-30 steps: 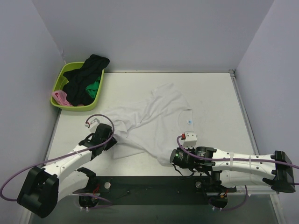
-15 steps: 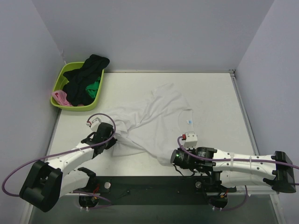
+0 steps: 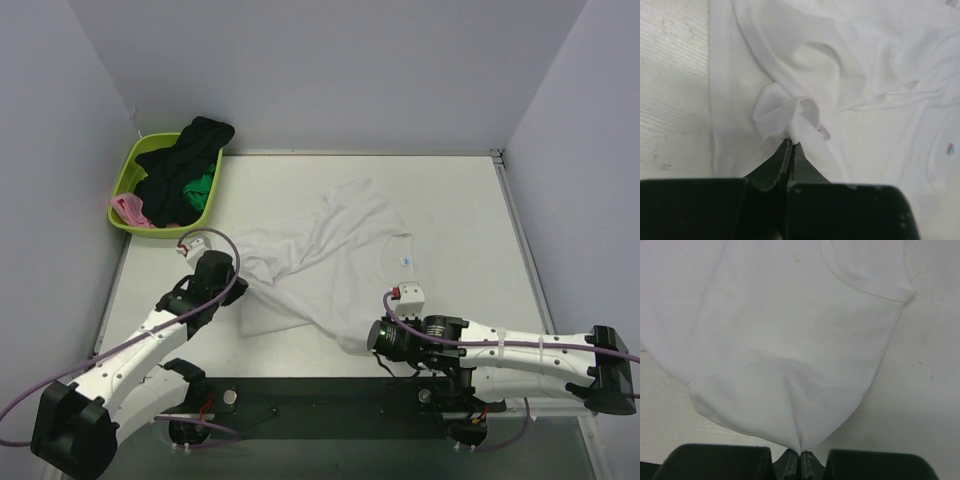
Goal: Fold and stack the t-shirts
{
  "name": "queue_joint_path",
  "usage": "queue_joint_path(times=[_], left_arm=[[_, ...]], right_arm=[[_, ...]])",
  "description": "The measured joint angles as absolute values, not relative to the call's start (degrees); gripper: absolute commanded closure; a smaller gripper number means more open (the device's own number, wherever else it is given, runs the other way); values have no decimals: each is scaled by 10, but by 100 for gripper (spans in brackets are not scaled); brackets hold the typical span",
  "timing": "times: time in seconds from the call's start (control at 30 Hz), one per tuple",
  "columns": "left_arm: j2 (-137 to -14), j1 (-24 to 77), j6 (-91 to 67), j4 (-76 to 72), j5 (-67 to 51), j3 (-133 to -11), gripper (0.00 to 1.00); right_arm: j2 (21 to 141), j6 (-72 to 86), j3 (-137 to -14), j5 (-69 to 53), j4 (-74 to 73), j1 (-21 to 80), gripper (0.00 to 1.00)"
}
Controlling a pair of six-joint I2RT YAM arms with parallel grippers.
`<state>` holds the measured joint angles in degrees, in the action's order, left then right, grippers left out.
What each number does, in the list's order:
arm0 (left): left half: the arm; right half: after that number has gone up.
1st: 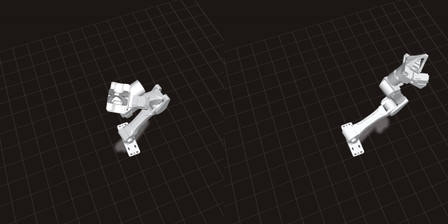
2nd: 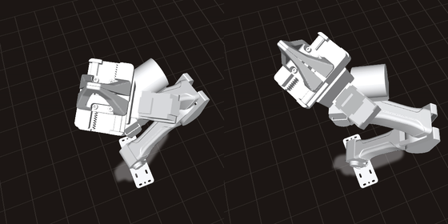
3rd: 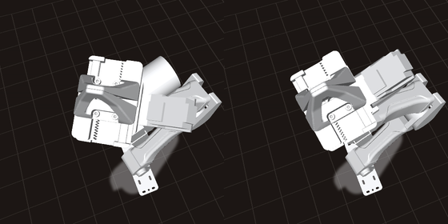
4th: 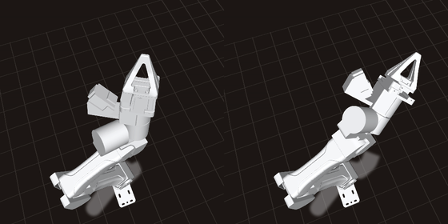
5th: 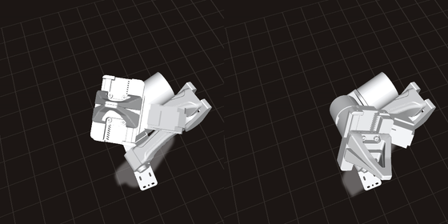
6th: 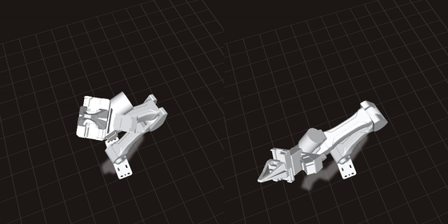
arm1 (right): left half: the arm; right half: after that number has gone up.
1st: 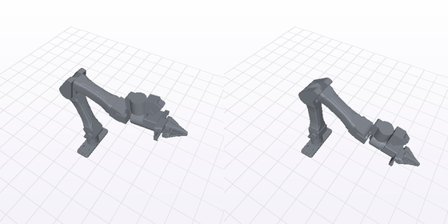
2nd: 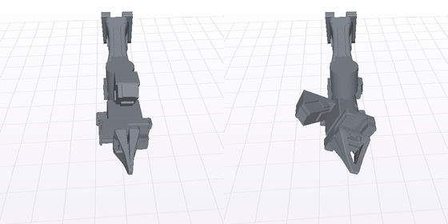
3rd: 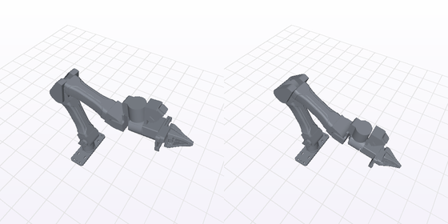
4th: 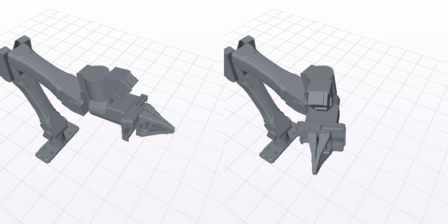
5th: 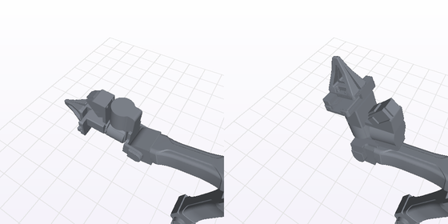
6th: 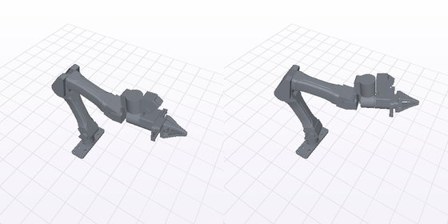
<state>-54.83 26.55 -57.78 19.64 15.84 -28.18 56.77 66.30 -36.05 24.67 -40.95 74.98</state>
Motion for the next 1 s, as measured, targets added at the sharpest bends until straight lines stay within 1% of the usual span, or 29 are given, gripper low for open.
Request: queue_joint_path(times=[0.17,0.3,0.4,0.47,0.57,0.67,0.77,0.87,1.0], left_arm=[[-496,264,-551,253,156,-347,100],[-468,255,-523,306,152,-420,100],[-461,246,-496,340,149,-492,100],[-467,238,-477,358,146,-547,100],[-488,217,-442,373,131,-650,100],[-532,188,-409,389,94,-779,100],[-574,166,-384,391,48,-900,100],[-598,159,-369,403,17,-995,100],[-609,158,-356,408,-10,-1107,100]], right_arm=[[535,654,-379,266,-428,748,100],[516,618,-464,308,-466,729,100],[505,574,-560,346,-483,704,100],[501,532,-648,379,-486,690,100],[499,448,-776,422,-479,683,100],[508,347,-907,438,-449,683,100],[520,263,-1029,420,-419,683,100],[537,199,-1145,377,-403,683,100],[544,153,-1232,318,-397,683,100]])
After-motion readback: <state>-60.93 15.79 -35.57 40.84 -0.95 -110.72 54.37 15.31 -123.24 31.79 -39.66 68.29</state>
